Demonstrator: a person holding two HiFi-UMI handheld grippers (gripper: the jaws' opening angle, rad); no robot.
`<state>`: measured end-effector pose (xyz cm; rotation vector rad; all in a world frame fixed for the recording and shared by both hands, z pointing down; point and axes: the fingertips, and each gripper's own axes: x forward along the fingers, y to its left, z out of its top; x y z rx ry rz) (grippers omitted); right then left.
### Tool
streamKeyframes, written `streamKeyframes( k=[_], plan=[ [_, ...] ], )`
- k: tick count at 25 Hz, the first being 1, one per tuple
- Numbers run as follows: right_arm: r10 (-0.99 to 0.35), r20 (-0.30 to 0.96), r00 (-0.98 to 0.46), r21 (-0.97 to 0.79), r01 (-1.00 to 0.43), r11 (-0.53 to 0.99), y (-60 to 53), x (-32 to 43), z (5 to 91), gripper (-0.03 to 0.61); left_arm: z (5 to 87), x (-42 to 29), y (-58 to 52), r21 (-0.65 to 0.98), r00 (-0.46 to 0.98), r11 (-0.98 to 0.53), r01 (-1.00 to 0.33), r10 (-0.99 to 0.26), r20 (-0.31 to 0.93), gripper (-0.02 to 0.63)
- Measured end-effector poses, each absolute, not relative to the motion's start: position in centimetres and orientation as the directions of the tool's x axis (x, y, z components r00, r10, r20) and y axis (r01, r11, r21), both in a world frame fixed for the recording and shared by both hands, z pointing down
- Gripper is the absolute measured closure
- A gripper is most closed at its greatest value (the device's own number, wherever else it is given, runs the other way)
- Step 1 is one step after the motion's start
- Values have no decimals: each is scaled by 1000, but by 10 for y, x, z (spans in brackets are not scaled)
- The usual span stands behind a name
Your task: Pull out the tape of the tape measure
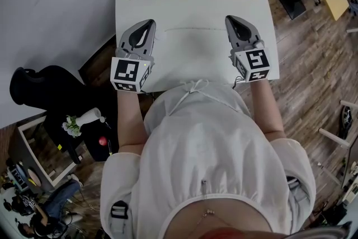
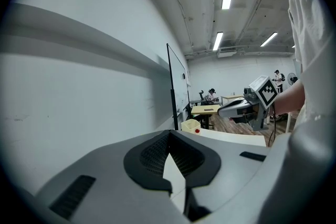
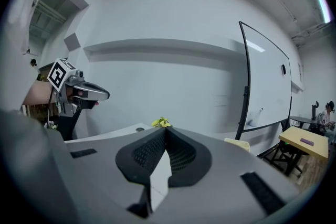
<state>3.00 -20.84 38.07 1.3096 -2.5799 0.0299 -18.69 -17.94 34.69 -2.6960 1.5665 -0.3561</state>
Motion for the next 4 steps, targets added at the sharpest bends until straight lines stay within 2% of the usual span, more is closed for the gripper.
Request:
streamKeyframes(
  k=[4],
  plan=[
    [-790, 229, -568, 92, -796, 599, -209, 28, 382, 578, 347, -190, -180, -111, 471, -496, -861, -861, 194, 594]
  ],
)
